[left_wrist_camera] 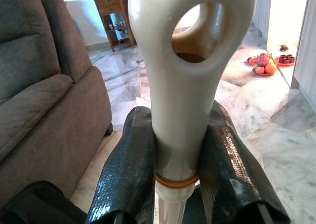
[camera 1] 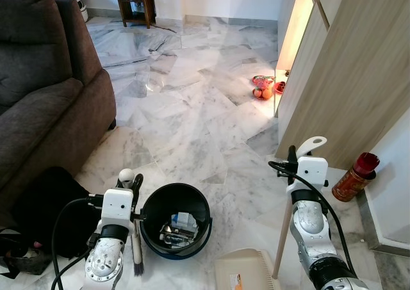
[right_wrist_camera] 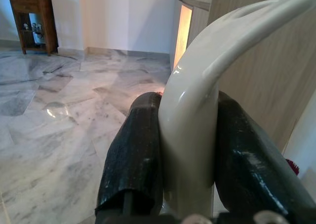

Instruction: Sweep floor

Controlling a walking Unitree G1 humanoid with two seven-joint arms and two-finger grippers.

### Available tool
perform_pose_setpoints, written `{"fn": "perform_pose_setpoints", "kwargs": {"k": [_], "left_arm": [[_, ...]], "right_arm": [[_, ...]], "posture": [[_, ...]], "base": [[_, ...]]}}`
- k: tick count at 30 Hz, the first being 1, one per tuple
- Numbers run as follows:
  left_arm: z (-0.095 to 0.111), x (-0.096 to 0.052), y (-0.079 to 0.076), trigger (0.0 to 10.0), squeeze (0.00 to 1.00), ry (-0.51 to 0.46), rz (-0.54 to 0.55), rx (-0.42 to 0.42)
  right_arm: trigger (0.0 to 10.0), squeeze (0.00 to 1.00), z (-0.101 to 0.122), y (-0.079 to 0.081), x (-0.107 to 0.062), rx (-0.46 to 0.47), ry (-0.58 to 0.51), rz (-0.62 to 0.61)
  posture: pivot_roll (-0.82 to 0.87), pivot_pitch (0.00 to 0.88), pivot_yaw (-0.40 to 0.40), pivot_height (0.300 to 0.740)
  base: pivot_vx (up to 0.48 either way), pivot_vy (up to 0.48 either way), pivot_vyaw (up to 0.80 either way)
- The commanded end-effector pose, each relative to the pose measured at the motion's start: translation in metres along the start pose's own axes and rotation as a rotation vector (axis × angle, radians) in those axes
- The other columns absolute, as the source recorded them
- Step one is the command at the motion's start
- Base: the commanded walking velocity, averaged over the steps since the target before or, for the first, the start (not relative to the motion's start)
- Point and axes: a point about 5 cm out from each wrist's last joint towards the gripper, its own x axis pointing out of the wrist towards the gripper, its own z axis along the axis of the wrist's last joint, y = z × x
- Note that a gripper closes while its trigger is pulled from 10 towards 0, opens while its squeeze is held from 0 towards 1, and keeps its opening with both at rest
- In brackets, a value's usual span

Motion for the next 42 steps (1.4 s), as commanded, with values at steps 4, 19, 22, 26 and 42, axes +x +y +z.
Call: {"fn": "perform_pose_setpoints", "kwargs": {"k": [4, 19, 22, 26, 42], "left_arm": [[0.0052, 0.0015, 0.0037, 10.0, 0.0, -0.025, 0.008, 0.02], [0.0033, 0.0018, -0.0005, 10.0, 0.0, -0.011, -0.004, 0.013], [0.0027, 0.0019, -0.0007, 10.0, 0.0, -0.008, -0.005, 0.014], [0.0027, 0.0025, -0.0005, 10.0, 0.0, -0.008, -0.004, 0.013], [0.0036, 0.0035, 0.0003, 10.0, 0.0, -0.011, -0.002, 0.017]], "right_arm": [[10.0, 0.0, 0.0026, 0.0013, 0.0014, 0.003, -0.019, 0.007], [10.0, 0.0, 0.0047, 0.0046, 0.0027, 0.032, -0.018, 0.008], [10.0, 0.0, 0.0053, 0.005, 0.0033, 0.037, -0.018, 0.007], [10.0, 0.0, 0.0056, 0.0053, 0.0038, 0.038, -0.018, 0.007], [10.0, 0.0, 0.0062, 0.0099, 0.0036, 0.041, -0.018, 0.023]], "posture": [[0.16, 0.072, 0.005, 0.74], [0.13, 0.095, 0.009, 0.74], [0.13, 0.096, 0.011, 0.74], [0.13, 0.096, 0.012, 0.74], [0.13, 0.104, 0.01, 0.74]], "base": [[0.0, 0.0, 0.0], [-0.088, 0.0, 0.0], [-0.303, 0.0, 0.0], [-0.307, 0.0, 0.0], [-0.306, 0.0, 0.0]]}}
